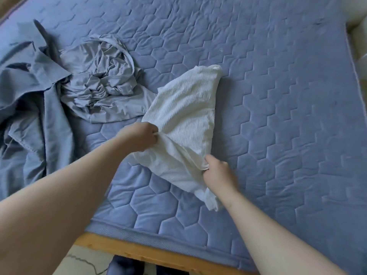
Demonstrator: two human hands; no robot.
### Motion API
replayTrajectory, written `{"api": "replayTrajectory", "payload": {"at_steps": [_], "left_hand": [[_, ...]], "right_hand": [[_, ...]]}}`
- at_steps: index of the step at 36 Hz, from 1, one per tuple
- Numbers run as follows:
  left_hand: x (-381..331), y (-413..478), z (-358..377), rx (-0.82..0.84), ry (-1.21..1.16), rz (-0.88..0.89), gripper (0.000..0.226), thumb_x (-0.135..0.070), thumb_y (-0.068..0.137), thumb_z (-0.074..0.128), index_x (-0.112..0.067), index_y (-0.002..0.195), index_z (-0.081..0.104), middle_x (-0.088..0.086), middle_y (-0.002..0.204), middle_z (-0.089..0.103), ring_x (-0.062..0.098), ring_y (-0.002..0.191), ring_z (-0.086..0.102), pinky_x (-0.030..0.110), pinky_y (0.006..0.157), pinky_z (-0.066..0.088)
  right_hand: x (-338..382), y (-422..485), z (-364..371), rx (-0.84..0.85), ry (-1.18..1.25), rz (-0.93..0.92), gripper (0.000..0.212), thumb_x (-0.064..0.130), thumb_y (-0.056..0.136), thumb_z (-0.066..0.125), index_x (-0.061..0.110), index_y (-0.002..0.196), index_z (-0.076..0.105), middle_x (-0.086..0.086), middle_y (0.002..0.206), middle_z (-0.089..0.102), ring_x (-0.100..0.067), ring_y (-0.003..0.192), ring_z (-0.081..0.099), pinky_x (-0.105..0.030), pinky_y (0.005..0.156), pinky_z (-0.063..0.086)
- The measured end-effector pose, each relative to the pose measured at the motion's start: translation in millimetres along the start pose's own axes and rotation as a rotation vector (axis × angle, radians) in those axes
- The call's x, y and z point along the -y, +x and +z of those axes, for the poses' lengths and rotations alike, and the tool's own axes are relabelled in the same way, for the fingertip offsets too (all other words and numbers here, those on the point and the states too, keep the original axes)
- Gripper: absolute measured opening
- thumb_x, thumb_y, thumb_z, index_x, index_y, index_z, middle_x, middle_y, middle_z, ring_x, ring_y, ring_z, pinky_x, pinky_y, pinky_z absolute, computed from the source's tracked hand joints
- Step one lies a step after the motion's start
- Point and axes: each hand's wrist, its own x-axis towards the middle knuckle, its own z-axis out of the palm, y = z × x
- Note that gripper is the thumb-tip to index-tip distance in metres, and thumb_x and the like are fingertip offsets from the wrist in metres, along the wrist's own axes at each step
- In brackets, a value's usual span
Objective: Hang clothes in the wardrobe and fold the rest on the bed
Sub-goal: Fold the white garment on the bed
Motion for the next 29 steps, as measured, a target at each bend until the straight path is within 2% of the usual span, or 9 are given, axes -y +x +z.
{"api": "replayTrajectory", "payload": {"at_steps": [2,5,8,12,16,18,21,29], "left_hand": [[-2,7,-9,-0.11,-0.003,0.008,0.025,-0.01,0.088,0.041,-0.014,0.063,0.039,0.002,0.062,0.044,0.023,0.062,0.045,0.025,0.047,0.026],[-5,14,-18,-0.241,-0.017,-0.002,0.021,-0.013,0.089,0.04,-0.013,0.069,0.044,0.003,0.07,0.049,0.027,0.073,0.048,0.026,0.048,0.027],[-6,22,-29,-0.353,-0.055,-0.022,0.014,-0.014,0.087,0.041,-0.015,0.079,0.052,0.007,0.082,0.057,0.028,0.077,0.051,0.028,0.054,0.031],[-16,38,-51,-0.484,-0.09,-0.027,0.017,-0.016,0.09,0.043,-0.017,0.096,0.059,0.005,0.086,0.055,0.026,0.078,0.048,0.029,0.06,0.031],[-27,60,-74,-0.602,-0.149,0.005,0.016,-0.014,0.089,0.045,-0.015,0.096,0.059,0.009,0.088,0.058,0.028,0.079,0.049,0.03,0.062,0.03],[-33,75,-86,-0.656,-0.136,0.041,0.018,-0.015,0.088,0.047,-0.012,0.1,0.062,0.012,0.094,0.062,0.031,0.093,0.052,0.033,0.071,0.033],[-40,100,-100,-0.752,-0.075,0.065,0.022,-0.018,0.088,0.049,-0.013,0.103,0.064,0.006,0.109,0.065,0.03,0.112,0.045,0.035,0.088,0.03],[-61,178,-133,-0.919,-0.122,0.058,0.028,-0.021,0.091,0.046,-0.018,0.112,0.063,0.002,0.118,0.061,0.028,0.118,0.04,0.035,0.093,0.028]], "right_hand": [[3,15,-13,-0.062,-0.032,-0.033,0.034,0.0,0.083,0.039,0.015,0.111,0.054,-0.018,0.112,0.062,-0.039,0.1,0.054,-0.033,0.071,0.034],[8,35,-28,-0.17,-0.057,-0.081,0.026,-0.001,0.084,0.04,0.01,0.104,0.054,-0.017,0.107,0.064,-0.039,0.096,0.053,-0.03,0.068,0.025],[15,55,-41,-0.259,-0.099,-0.106,0.028,-0.001,0.084,0.041,0.01,0.106,0.054,-0.016,0.104,0.066,-0.038,0.093,0.052,-0.031,0.071,0.024],[21,82,-62,-0.38,-0.148,-0.12,0.035,-0.002,0.083,0.042,0.013,0.112,0.055,-0.014,0.102,0.067,-0.036,0.091,0.055,-0.032,0.075,0.025],[25,111,-88,-0.552,-0.153,-0.142,0.027,-0.002,0.082,0.044,0.011,0.1,0.058,-0.015,0.094,0.067,-0.034,0.088,0.056,-0.032,0.071,0.018],[27,128,-101,-0.645,-0.14,-0.145,0.02,-0.003,0.08,0.048,0.008,0.092,0.06,-0.017,0.088,0.066,-0.035,0.09,0.056,-0.034,0.071,0.017],[27,155,-122,-0.669,-0.192,-0.106,0.02,0.001,0.081,0.049,0.01,0.094,0.06,-0.012,0.098,0.064,-0.031,0.101,0.049,-0.035,0.075,0.019],[35,239,-172,-0.806,-0.181,-0.065,0.036,-0.001,0.079,0.048,0.014,0.109,0.062,-0.004,0.125,0.052,-0.028,0.115,0.039,-0.032,0.087,0.014]]}}
